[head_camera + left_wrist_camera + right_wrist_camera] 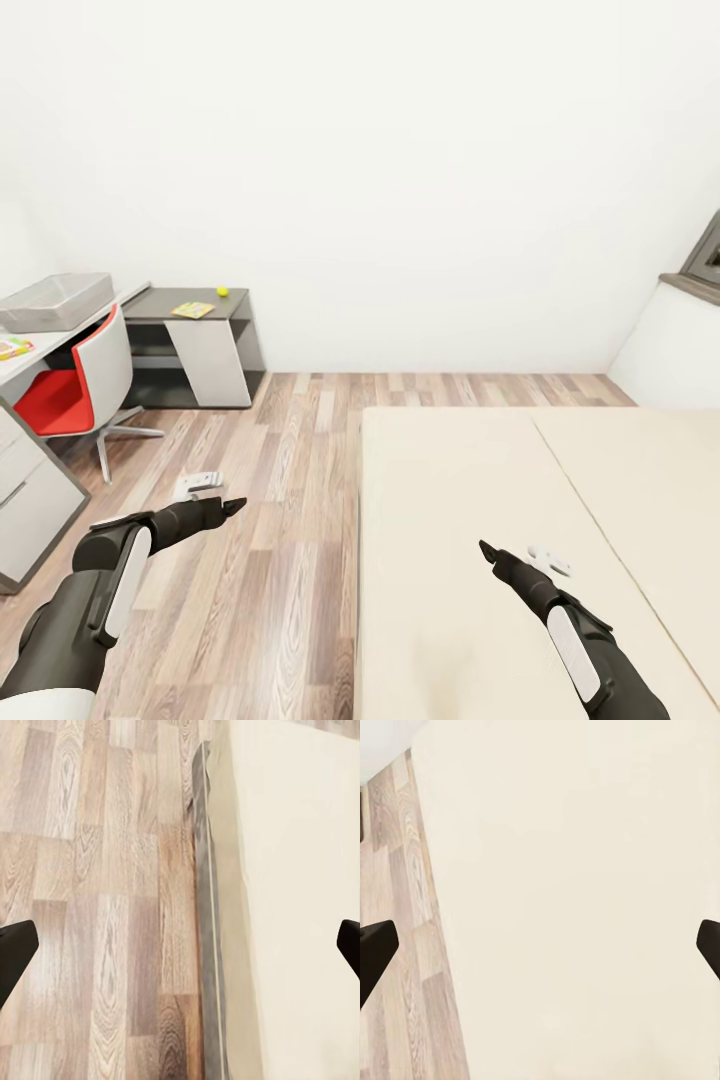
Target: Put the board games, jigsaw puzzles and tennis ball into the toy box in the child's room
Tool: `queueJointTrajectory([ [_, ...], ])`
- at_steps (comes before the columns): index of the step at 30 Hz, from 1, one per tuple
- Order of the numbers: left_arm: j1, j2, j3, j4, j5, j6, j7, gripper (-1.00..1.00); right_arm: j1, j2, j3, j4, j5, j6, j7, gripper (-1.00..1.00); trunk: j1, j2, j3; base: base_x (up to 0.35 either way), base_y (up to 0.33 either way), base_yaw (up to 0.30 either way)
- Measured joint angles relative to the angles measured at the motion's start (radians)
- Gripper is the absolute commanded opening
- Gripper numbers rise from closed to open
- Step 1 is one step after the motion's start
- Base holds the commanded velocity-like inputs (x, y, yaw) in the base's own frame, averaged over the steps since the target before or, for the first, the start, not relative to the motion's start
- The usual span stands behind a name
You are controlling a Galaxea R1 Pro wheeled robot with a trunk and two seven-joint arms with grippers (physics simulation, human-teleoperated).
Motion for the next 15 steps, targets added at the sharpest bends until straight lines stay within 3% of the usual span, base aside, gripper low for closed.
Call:
queueJointTrajectory([
  [15, 0.000, -0.001, 0.000, 0.000, 0.000, 0.000, 0.000, 1.00, 0.000, 0.000, 0.000, 0.000, 0.000, 0.000, 0.000, 1.00, 0.000, 0.000, 0.025, 0.000, 0.000, 0.000],
])
